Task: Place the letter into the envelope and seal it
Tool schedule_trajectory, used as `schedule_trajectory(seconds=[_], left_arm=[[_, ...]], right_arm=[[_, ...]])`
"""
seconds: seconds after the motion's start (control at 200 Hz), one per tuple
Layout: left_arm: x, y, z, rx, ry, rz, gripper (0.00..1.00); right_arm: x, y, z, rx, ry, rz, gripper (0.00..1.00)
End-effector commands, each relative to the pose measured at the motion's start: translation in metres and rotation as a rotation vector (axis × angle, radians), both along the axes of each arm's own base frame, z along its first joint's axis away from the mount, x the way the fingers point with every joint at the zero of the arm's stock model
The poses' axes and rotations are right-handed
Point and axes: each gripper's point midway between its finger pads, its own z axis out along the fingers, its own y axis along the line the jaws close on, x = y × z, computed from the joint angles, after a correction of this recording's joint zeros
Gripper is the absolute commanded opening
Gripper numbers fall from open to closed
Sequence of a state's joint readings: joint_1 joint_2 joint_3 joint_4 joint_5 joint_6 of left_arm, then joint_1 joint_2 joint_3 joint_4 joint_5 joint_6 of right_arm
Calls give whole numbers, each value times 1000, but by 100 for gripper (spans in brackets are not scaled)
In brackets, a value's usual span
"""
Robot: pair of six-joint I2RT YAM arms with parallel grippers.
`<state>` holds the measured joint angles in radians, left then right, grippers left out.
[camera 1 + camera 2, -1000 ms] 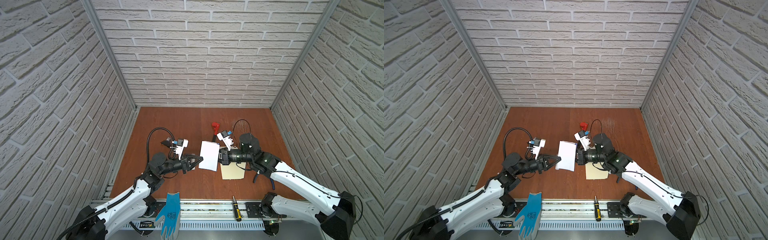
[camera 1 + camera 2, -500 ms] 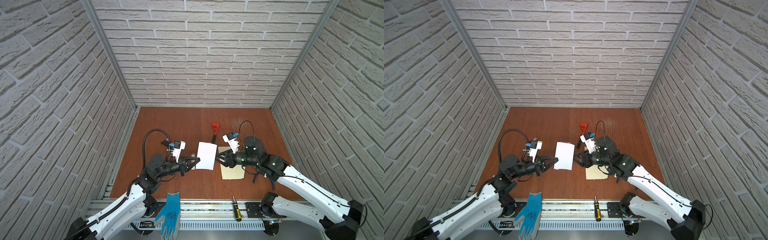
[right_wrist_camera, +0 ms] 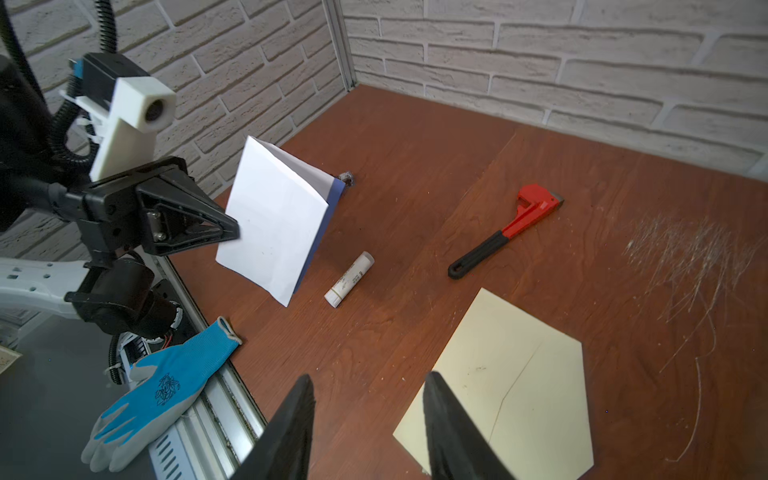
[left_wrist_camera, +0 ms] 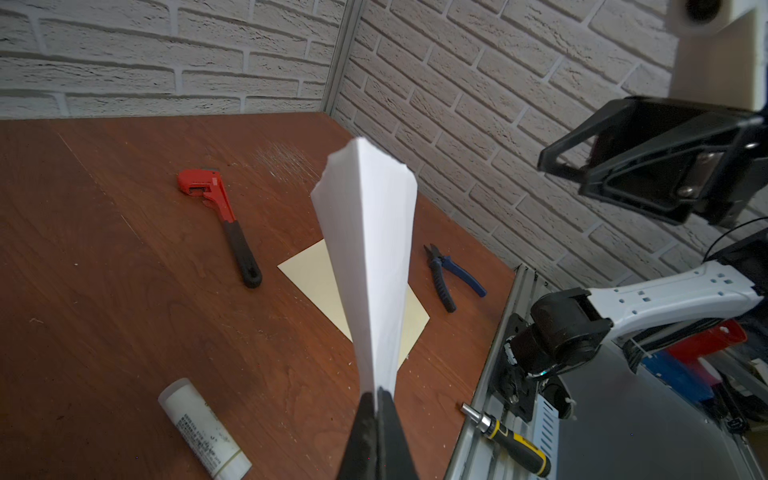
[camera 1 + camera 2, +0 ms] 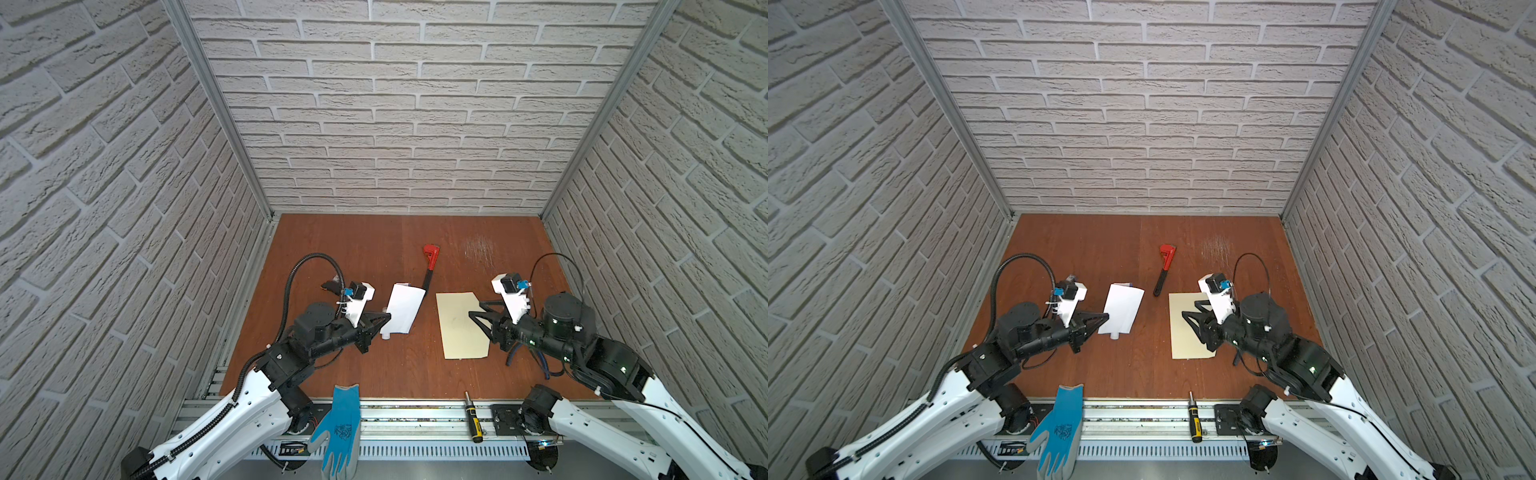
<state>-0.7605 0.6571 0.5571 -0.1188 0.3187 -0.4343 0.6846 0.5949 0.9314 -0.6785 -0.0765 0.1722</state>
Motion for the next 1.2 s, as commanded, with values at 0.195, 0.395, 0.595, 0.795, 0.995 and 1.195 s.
schedule_trajectory(seconds=[0.195, 0.395, 0.595, 0.795, 0.995, 1.195], left_arm=[[-15, -18, 2, 194, -263, -149, 0], [-22, -23, 2, 212, -339, -195, 0], [-35, -25, -7, 244, -412, -235, 0], [-50, -27, -15, 268, -465, -274, 0], [-59, -27, -18, 285, -504, -303, 0], [-65, -29, -20, 296, -530, -326, 0]], right_arm=[[-28, 17, 22, -60, -186, 258, 42], [-27, 35, 17, -85, -194, 355, 43], [-33, 60, 11, -91, -216, 473, 45], [-41, 83, 9, -112, -256, 581, 49], [-48, 101, -5, -200, -275, 664, 53], [-51, 109, -10, -249, -300, 705, 56]])
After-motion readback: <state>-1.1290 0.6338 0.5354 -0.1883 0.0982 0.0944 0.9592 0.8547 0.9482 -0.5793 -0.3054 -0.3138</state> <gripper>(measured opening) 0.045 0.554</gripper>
